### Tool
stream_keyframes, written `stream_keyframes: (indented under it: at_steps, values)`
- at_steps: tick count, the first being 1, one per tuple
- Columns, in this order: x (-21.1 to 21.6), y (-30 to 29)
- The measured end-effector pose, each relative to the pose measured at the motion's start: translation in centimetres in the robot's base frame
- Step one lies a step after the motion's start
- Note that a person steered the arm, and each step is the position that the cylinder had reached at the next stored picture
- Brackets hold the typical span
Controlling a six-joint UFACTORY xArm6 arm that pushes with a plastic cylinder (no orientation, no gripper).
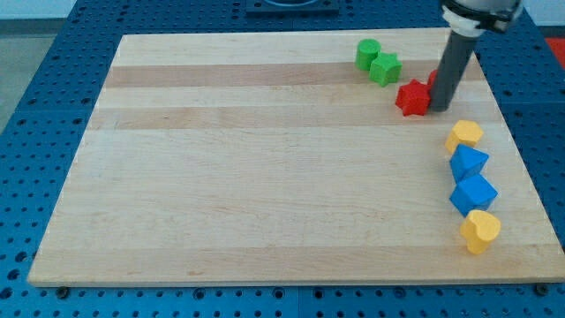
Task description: Push the red blocks to the bottom of the green star
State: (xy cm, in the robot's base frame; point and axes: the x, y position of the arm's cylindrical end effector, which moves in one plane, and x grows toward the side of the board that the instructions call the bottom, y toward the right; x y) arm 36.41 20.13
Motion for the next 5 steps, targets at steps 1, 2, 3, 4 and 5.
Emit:
stream_keyframes:
  at_steps: [1, 2, 3, 4, 5]
  values:
    - [-1.0, -0.4]
    - [0.3, 0.1]
    - [0.4, 2.8]
    - [-1.5, 5.2]
    - [-3.7, 5.1]
